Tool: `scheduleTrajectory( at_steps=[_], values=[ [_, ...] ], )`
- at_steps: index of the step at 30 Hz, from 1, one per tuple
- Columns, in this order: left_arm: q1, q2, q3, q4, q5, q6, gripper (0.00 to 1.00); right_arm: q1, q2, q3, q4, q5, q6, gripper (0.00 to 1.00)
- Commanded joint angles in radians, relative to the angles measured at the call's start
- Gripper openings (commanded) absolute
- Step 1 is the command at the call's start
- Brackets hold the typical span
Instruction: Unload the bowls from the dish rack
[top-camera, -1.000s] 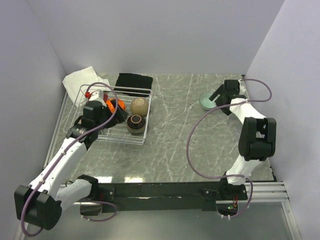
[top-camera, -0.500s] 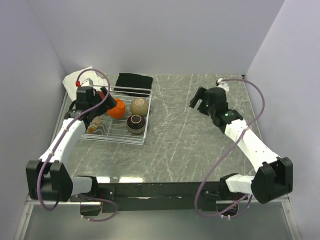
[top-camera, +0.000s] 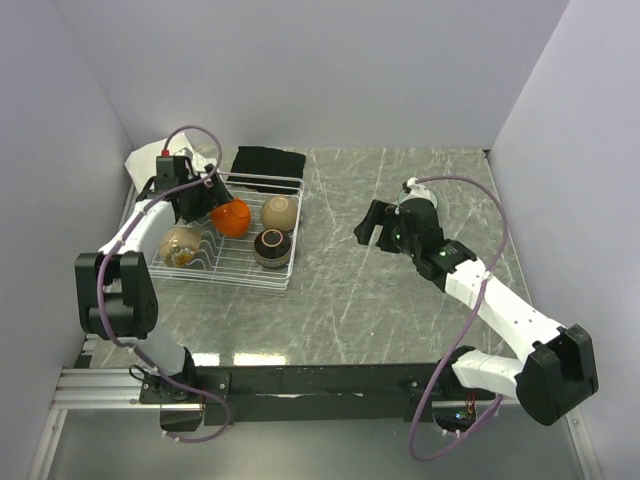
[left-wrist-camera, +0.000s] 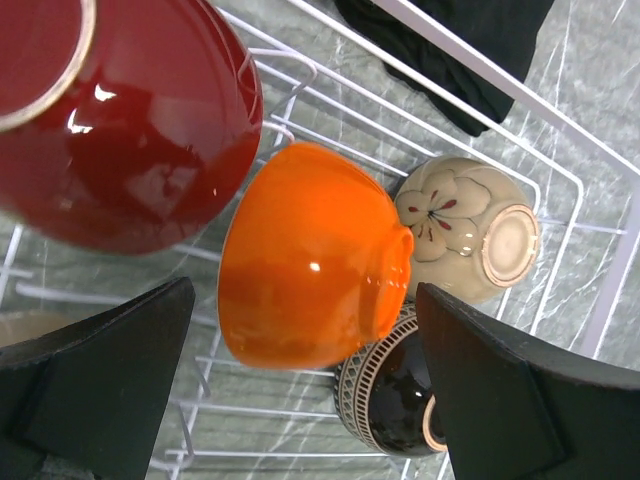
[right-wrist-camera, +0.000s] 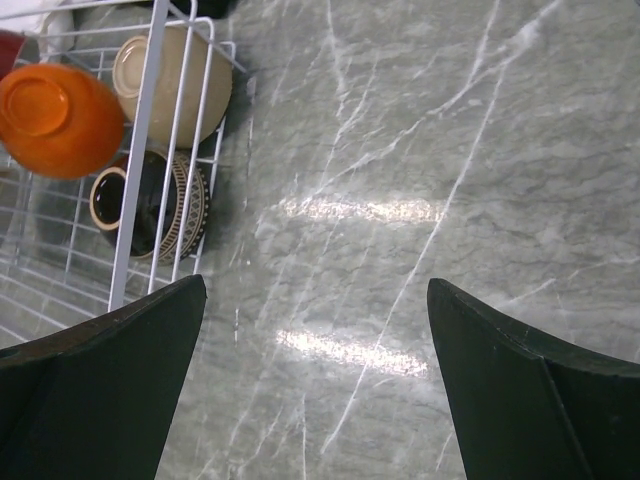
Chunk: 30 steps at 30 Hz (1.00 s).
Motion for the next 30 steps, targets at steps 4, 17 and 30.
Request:
scheduleTrajectory(
  at_steps=[4,17,30],
  values=[
    [0.008,0.067,0.092,-0.058,0.019,0.075,0.99,0.017,-0.051,-0.021,0.05,-0.02,-0.029,1.0],
    [0.008,0.096,0.119,-0.083,0.103,0.131,1.0,0.017,-0.077,-0.057,0.044,-0.012,-0.026,1.0],
    [0.008,0.096,0.124,-0.074,0.137,0.103,0.81,0.018,-0.085,-0.08,0.045,-0.012,-0.023,1.0]
  ],
)
